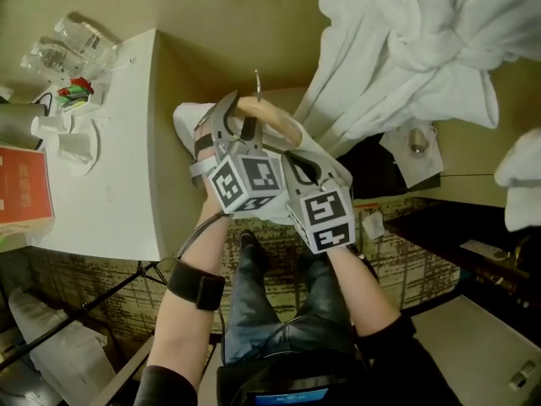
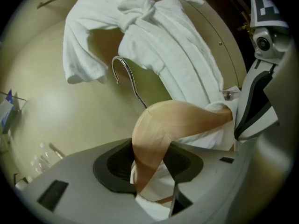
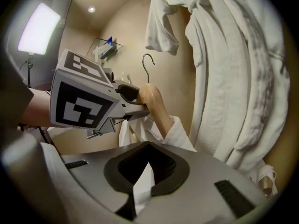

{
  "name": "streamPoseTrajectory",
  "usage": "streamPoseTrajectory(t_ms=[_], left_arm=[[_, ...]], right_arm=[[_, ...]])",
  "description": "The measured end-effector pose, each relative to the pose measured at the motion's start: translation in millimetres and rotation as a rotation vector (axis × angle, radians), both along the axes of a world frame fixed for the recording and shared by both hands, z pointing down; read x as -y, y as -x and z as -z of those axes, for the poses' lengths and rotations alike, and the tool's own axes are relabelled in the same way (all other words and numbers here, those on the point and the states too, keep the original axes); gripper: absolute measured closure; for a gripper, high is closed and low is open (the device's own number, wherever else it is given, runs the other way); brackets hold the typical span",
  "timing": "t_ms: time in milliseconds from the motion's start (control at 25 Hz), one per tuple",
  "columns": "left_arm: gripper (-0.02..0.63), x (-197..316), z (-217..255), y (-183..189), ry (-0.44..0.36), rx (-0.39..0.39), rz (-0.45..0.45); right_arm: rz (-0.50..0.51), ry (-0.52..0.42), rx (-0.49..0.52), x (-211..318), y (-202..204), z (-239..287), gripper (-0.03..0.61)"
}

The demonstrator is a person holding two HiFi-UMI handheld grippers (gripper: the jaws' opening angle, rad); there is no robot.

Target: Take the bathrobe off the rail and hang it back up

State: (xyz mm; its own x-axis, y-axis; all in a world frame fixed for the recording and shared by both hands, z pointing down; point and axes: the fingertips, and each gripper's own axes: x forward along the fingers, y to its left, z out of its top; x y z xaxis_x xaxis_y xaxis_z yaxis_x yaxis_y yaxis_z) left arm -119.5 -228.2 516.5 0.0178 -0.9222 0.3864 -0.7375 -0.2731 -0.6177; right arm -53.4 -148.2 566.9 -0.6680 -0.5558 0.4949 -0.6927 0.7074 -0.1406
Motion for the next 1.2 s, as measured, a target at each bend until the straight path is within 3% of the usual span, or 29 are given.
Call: streamPoseTrajectory(t_ms=[280, 760, 1040, 1200], left_arm=[[0.43, 20.7, -89.8, 8.3, 0.086, -0.015, -0.023], [0.43, 26.9, -291.6, 25.2, 0.298, 0.012, -0.07], [0.43, 30.5, -383.5, 29.5, 0.401, 0.062, -0.135], [0.43, 29.3, -413.4, 16.2, 0.415, 0.111, -0.201]], right_arm=[[-0.034, 0.076, -0.042, 13.2, 8.4, -78.8, 0.555], [-0.068, 0.205, -0.146, 19.0, 19.8, -243.3, 0.554], [-0.102, 0.25, -0.174, 24.1, 20.9, -308.0, 0.554], [-0.107, 0.275, -0.187, 20.6, 21.6, -333.8, 0.554]])
